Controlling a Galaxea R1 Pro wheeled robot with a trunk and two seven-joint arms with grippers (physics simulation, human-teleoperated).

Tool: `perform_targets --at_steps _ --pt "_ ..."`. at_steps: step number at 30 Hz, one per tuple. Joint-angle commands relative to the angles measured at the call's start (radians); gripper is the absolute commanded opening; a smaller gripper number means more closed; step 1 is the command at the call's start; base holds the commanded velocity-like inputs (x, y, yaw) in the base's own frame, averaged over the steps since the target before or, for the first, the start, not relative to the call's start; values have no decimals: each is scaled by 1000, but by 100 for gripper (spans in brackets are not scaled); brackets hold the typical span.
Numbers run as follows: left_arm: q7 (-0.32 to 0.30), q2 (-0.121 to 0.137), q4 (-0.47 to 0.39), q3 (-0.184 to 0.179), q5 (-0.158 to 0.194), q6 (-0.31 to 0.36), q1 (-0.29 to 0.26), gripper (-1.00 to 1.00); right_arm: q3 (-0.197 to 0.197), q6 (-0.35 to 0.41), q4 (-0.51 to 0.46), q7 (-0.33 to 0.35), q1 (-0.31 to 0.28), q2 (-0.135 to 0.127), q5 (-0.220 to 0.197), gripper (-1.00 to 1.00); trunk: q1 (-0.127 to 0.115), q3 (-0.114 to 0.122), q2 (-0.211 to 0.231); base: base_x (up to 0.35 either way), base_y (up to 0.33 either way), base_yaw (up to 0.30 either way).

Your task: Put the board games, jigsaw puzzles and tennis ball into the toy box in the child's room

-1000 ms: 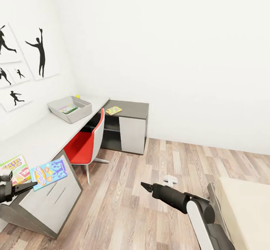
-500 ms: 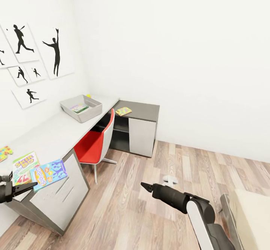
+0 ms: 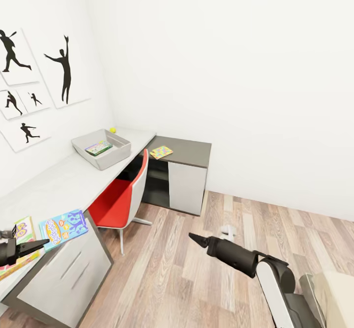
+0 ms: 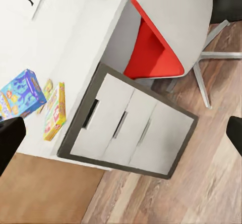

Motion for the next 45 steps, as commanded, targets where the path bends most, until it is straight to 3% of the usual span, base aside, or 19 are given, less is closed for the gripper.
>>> perform_targets --at_steps 1,3,6,12,33,45 --pt "-5 0 0 0 0 10 -1 -100 -11 7 -3 45 -1 -6 -5 100 1 -2 -2 328 0 0" --pt "-5 0 0 0 0 10 -1 -100 -52 9 -7 198 0 -33 -27 100 1 -2 -2 328 0 0" --pt "-5 0 0 0 0 10 -1 -100 -116 9 -9 333 0 -50 -38 100 1 -2 -2 328 0 0" --pt "-5 0 0 0 1 10 -1 -100 -171 10 -10 404 1 -58 -43 100 1 -2 -2 328 2 0" --pt "-5 0 0 0 4 10 -1 -100 -175 -8 -1 402 1 -56 -27 100 1 -2 -2 328 65 0" --pt "-5 0 0 0 4 10 -1 -100 -174 -8 -4 402 1 -54 -27 100 1 5 -2 320 -79 104"
